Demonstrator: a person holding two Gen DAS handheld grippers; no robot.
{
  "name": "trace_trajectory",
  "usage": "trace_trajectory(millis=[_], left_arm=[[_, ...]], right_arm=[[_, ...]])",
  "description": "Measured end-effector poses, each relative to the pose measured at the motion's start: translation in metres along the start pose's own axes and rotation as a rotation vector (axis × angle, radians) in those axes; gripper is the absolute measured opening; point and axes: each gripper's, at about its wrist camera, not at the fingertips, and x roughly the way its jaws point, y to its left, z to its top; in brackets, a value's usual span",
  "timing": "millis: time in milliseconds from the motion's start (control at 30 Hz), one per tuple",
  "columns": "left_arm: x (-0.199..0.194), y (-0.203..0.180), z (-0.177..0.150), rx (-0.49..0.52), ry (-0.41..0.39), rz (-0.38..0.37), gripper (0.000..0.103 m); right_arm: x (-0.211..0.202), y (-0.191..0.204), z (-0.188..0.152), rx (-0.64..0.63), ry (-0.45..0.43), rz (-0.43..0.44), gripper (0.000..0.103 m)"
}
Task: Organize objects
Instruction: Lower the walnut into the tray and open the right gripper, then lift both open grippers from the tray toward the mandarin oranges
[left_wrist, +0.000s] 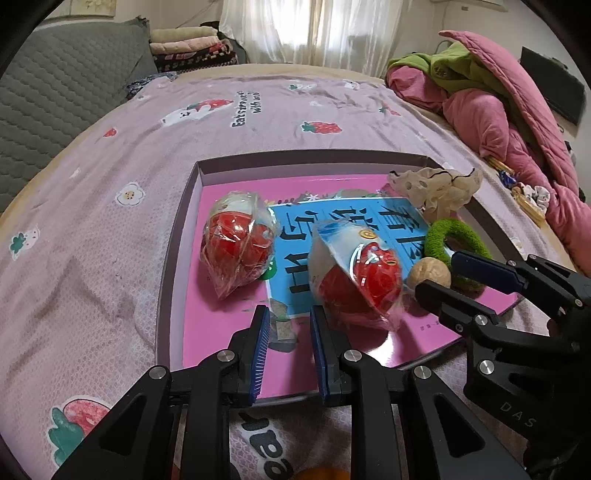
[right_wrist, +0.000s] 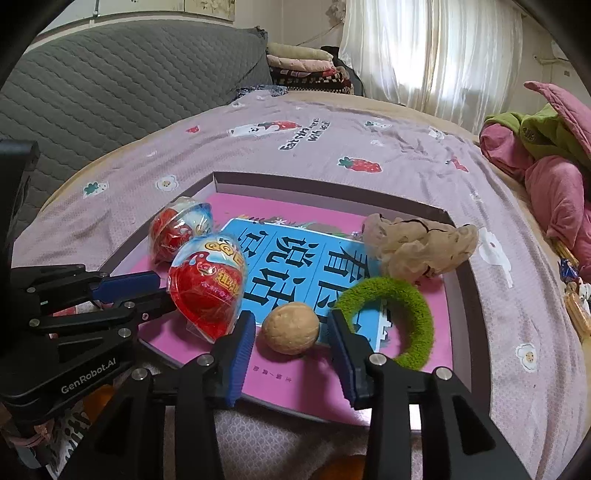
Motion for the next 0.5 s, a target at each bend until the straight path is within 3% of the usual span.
trace_trajectory(millis=[367, 433, 500], left_arm=[[-0.012, -0.005, 0.003, 0.0, -0.016, -0.003, 0.033], [-0.017, -0.005, 0.004, 0.003, -0.025, -0.007, 0.043], [-0.021, -0.005, 0.006, 0.004, -0.035, -0.006, 0.046]], right_arm=[[-0.013, -0.005, 0.001, 0.011, -0.029, -0.008, 0.053], [-0.015, -0.004, 0.002, 0.01, -0.033, -0.009, 0.055], [-0.017, -0.004, 0.002, 0.009, -0.039, -0.009, 0.057]])
